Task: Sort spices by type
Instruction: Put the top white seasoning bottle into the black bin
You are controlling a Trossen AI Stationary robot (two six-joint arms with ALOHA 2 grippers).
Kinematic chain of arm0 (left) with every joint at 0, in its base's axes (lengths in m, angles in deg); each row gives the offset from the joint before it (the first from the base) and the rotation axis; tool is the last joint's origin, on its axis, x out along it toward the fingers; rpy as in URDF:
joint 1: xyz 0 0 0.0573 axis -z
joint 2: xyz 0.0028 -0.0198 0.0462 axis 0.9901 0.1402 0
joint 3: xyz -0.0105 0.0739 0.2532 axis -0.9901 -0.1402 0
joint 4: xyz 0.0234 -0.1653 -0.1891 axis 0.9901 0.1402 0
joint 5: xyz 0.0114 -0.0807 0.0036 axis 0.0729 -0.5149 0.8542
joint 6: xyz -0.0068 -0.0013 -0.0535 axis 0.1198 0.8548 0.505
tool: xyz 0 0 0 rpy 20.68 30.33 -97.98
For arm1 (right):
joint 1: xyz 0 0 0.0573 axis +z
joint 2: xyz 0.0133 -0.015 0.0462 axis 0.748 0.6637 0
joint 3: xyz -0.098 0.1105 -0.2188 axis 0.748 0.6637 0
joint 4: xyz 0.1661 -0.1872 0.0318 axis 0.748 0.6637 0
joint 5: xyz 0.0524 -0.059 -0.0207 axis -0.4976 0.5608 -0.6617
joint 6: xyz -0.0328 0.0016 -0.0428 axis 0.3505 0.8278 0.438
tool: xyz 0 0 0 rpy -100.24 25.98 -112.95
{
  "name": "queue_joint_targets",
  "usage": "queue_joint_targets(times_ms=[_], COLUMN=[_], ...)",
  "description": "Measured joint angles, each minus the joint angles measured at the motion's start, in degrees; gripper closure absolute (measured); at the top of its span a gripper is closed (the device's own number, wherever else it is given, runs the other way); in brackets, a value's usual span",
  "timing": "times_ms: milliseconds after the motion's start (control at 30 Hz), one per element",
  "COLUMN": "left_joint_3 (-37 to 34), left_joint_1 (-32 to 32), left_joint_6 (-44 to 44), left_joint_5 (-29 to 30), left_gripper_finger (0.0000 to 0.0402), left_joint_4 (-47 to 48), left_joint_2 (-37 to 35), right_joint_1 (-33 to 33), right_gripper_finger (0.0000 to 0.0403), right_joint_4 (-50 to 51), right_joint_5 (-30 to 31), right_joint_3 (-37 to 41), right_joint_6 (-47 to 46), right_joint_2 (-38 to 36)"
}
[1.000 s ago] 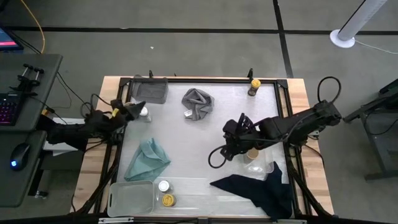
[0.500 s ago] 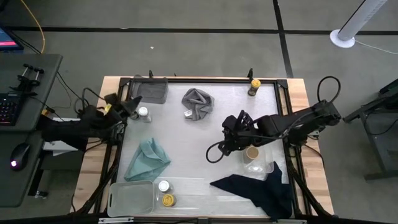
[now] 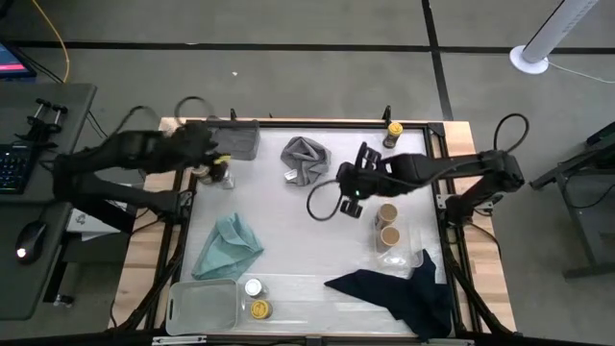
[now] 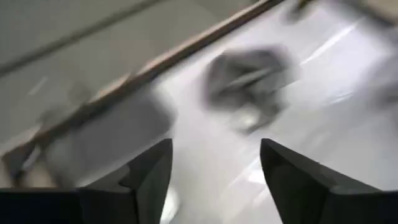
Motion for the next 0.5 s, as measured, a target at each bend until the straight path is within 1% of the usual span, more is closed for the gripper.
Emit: queue_joint_targets(times_ms=[33, 100, 167, 200, 300, 400, 500], left_joint_3=[1.84, 4.28, 4.73, 4.37, 2.64, 2.18, 1.92], left_joint_1=[-1.77, -5.81, -9.4, -10.95, -14.26, -16.16, -19.13], left_joint_6=[3.1, 6.23, 7.74, 7.96, 5.63, -0.24, -6.76], left_joint_5=[-1.21, -4.98, -7.82, -9.24, -15.41, -16.66, -18.69], left_gripper_finger=[0.0162, 0.016, 0.0159, 0.0159, 0.0159, 0.0159, 0.0158], left_joint_4=[4.51, 12.77, 18.65, 19.82, 15.26, 13.53, 15.91], left_joint_2=[3.25, 9.39, 14.11, 16.16, 19.78, 22.31, 24.96], right_joint_1=[-1.09, -3.45, -5.77, -6.82, -9.55, -11.49, -12.7], right_gripper_finger=[0.0403, 0.0403, 0.0403, 0.0403, 0.0403, 0.0403, 0.0403], right_joint_4=[-0.02, -0.16, -0.88, -1.37, -3.11, -4.06, -4.65], right_joint_5=[-0.9, -3.38, -6.58, -8.06, -12.31, -16.06, -18.16], right_joint_3=[0.0, 0.02, 0.02, 0.02, 0.02, 0.02, 0.02], right_joint_6=[1.58, 4.24, 6.74, 7.91, 10.97, 12.91, 13.57], right_joint_2=[0.0, 0.0, 0.0, 0.0, 0.0, -0.02, -0.02])
